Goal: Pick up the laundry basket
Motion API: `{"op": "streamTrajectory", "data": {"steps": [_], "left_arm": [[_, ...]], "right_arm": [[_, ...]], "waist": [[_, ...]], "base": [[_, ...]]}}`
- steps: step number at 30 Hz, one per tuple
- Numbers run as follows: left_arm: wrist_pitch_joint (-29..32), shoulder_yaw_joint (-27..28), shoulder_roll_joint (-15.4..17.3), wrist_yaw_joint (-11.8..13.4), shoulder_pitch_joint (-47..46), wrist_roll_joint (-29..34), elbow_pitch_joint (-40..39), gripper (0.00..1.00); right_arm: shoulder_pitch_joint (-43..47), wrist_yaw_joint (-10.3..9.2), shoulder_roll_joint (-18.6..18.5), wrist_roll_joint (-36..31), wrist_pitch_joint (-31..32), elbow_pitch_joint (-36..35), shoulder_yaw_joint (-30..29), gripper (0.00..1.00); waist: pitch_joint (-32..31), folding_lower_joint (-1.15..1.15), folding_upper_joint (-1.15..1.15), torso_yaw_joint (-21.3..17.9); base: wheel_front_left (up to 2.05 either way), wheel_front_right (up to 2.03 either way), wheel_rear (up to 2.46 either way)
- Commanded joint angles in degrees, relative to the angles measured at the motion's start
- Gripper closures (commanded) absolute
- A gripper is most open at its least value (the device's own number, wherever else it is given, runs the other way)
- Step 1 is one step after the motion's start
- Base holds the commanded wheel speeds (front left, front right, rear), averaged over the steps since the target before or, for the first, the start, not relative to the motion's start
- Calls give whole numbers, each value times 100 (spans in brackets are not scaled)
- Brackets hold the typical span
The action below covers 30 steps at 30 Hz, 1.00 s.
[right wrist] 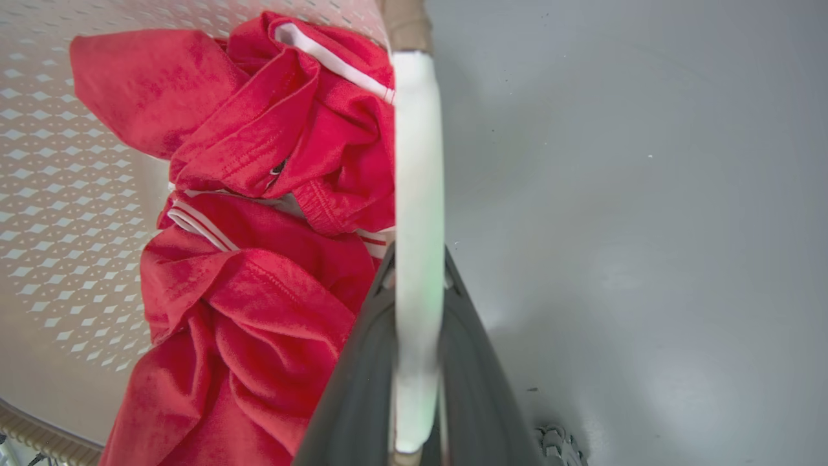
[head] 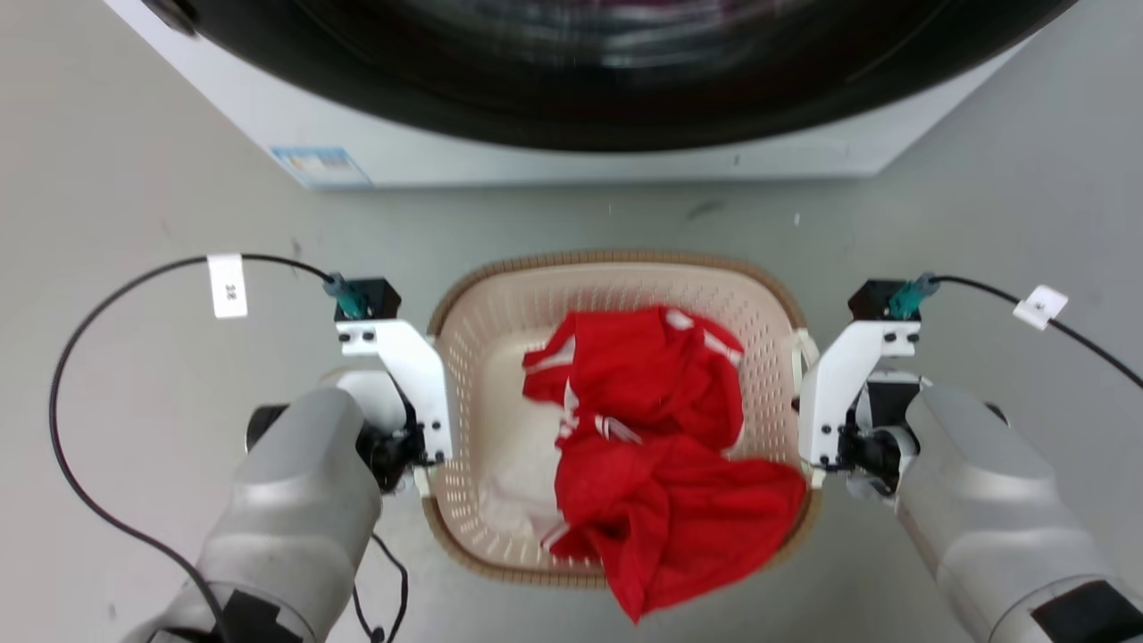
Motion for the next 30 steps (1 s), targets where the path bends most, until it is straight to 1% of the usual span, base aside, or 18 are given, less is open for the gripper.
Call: {"op": "streamTrajectory", "data": {"steps": [1, 10, 19, 24, 30], "left_arm": [[100, -67, -214, -76, 120, -123, -137, 100], [762, -322, -176, -79, 585, -572, -262, 100], [1321, -520, -23, -80, 861, -878, -256, 100], [1452, -617, 3, -79, 1015, -986, -252, 100], [1504, -744, -39, -79, 1229, -1081, -235, 100]], "right_arm": [[117, 42, 171, 141, 172, -89, 60, 100], [528, 52, 204, 555, 952, -161, 240, 100], [740, 52, 196, 869, 1608, -31, 177, 100], [871, 52, 189, 919, 1808, 33, 133, 100], [1070, 52, 188, 921, 1878, 65, 80, 100]], "waist": [[-553, 0, 0, 35], [-1580, 0, 0, 94], [-2257, 0, 0, 119], [-2522, 0, 0, 132], [-2793, 0, 0, 133]], "base": [[0, 0, 0], [0, 0, 0], [0, 0, 0], [0, 0, 0], [0, 0, 0]]}}
